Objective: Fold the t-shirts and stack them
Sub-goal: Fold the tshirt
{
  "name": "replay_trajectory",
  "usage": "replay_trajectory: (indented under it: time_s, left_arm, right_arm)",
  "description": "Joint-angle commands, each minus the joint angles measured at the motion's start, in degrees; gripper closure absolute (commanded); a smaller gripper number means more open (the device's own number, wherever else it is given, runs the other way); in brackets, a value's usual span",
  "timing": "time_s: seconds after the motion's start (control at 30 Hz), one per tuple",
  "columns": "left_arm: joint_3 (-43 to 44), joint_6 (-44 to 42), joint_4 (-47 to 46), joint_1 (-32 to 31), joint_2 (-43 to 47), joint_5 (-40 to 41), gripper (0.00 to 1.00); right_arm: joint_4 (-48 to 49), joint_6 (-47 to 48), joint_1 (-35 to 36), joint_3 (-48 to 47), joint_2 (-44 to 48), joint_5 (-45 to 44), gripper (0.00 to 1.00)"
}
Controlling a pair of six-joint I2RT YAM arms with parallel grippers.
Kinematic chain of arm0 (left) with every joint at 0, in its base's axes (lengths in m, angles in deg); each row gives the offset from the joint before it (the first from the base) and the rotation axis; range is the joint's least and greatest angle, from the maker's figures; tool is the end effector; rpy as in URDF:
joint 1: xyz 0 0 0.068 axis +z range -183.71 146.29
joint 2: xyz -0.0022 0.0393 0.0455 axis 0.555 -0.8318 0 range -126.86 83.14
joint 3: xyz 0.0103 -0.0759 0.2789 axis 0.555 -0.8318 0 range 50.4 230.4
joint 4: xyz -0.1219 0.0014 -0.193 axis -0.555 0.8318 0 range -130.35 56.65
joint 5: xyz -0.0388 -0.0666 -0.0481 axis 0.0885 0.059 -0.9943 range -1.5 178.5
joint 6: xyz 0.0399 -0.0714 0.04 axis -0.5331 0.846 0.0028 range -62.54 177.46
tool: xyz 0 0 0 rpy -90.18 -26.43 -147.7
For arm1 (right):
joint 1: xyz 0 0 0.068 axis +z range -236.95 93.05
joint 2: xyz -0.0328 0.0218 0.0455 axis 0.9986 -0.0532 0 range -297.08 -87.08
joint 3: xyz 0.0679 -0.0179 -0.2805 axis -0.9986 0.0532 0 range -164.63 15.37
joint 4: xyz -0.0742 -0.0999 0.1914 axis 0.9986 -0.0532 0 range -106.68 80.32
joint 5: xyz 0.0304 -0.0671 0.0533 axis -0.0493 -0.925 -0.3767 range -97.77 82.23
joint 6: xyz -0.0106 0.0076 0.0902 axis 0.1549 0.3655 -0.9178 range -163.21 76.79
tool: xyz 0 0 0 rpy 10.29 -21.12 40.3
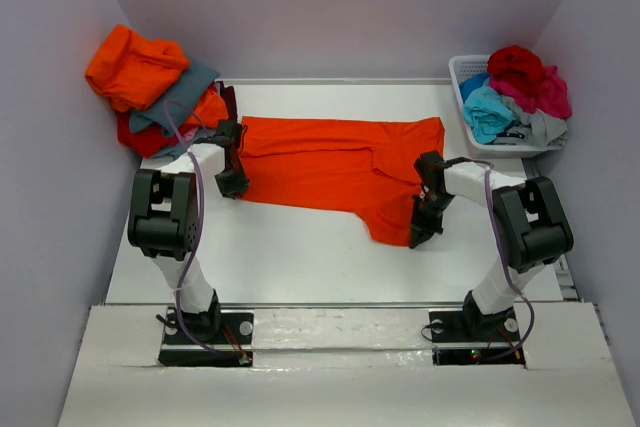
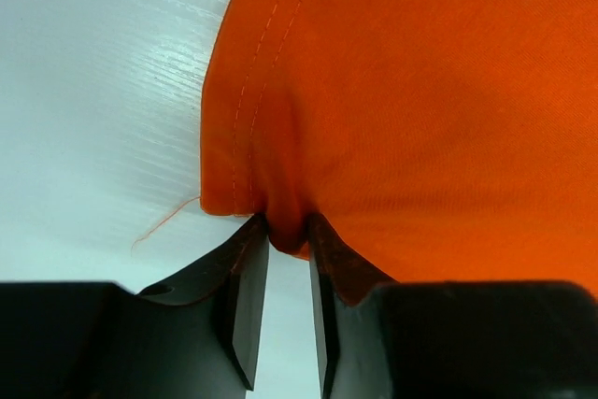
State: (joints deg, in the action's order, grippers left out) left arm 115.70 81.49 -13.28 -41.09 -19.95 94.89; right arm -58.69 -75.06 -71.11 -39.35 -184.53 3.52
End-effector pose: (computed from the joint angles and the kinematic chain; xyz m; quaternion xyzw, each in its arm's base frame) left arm 0.3498 -0.0361 0.1660 -0.1531 0.9625 -0.0064 0.2239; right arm 0.2324 0.0825 0.1401 -0.1401 -0.9851 -0.0838 0.0536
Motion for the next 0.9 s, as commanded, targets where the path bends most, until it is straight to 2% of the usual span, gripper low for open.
replay_trajectory:
  time_s: [0.0, 0.07, 0.1, 0.23, 0.57, 0.87]
  left_arm:
    - [0.27, -0.83, 1.41, 0.43, -0.18, 1.07, 0.68]
    - [0.18, -0.83, 1.41, 0.43, -0.10, 0.99, 0.73]
    - [0.27, -0.74, 1.49, 0.43, -0.01, 1.16, 0.80]
    - [0.09, -0.48, 1.58, 0.43, 1.04, 1.87, 0.94]
    - [1.41, -0.48, 3.07, -0.09, 2.72, 5.47, 0.94]
    - [6.77, -0.74, 5.97, -1.76, 3.51, 10.74, 0.94]
  right_arm:
    - [2.70, -0.22, 0.42, -2.50, 2.17, -3.73, 0.93]
    - [1.64, -0.05, 0.42, -3.37, 2.79, -3.91, 0.93]
    - [1.21, 0.04, 0.95, -3.72, 3.05, -3.99, 0.93]
    - [-0.64, 0.65, 0.95, -5.04, 3.93, -4.43, 0.93]
    - [-7.85, 1.88, 0.95, -13.04, 7.62, -6.45, 0.93]
    - [-9.87, 1.97, 0.95, -17.52, 7.71, -8.30, 0.93]
